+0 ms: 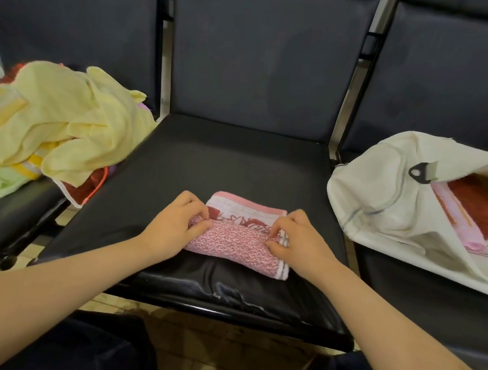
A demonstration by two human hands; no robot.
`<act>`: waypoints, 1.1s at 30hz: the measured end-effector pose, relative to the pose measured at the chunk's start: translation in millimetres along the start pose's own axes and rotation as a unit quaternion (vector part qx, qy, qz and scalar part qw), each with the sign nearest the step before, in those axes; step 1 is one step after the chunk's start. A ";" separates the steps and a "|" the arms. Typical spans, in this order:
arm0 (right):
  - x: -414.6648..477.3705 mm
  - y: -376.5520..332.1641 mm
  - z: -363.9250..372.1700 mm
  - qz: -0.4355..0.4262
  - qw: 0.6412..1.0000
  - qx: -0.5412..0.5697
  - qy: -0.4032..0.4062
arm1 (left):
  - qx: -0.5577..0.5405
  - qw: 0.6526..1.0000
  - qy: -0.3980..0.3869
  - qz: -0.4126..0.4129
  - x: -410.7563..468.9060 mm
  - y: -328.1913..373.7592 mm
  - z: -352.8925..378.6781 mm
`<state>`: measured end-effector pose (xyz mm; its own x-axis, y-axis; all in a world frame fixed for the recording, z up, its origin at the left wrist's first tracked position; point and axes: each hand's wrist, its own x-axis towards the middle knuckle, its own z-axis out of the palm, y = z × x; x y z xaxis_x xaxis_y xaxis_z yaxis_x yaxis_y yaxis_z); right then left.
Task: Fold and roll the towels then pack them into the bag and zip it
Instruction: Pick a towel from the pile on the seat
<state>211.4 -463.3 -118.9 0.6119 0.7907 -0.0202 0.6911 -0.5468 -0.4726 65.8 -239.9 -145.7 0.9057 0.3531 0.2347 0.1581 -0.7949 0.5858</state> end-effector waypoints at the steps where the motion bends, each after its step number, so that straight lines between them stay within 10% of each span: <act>1: 0.3 -0.9 -1.2 -0.024 0.999 -0.019 0.022 | 0.031 0.999 -0.012 0.037 1.4 -2.4 -3.7; 6: -4.6 -3.4 -11.3 -0.041 0.998 -0.008 -0.055 | 0.070 0.979 -0.181 0.062 -1.2 -15.6 -17.1; 18: -3.4 -3.9 -20.6 0.028 0.986 0.137 -0.093 | -0.151 0.979 -0.106 -0.085 -2.6 16.0 -12.6; 23: 0.3 1.0 -12.9 0.036 0.989 0.122 -0.081 | -0.076 0.978 -0.112 -0.159 3.5 14.3 -7.9; 29: 0.5 -1.9 -1.6 0.027 0.998 0.055 -0.008 | 0.082 0.990 0.005 0.113 3.7 2.7 -1.6; 33: 0.4 7.6 -2.4 0.029 0.989 0.107 -0.098 | 0.165 0.973 -0.127 0.103 3.4 -7.5 -3.2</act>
<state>217.8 -467.8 -120.3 0.5471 0.8095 -0.2131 0.5467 -0.5383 -0.6414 66.4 -231.1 -146.8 0.9929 0.0685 0.0973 0.0415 -0.9656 0.2565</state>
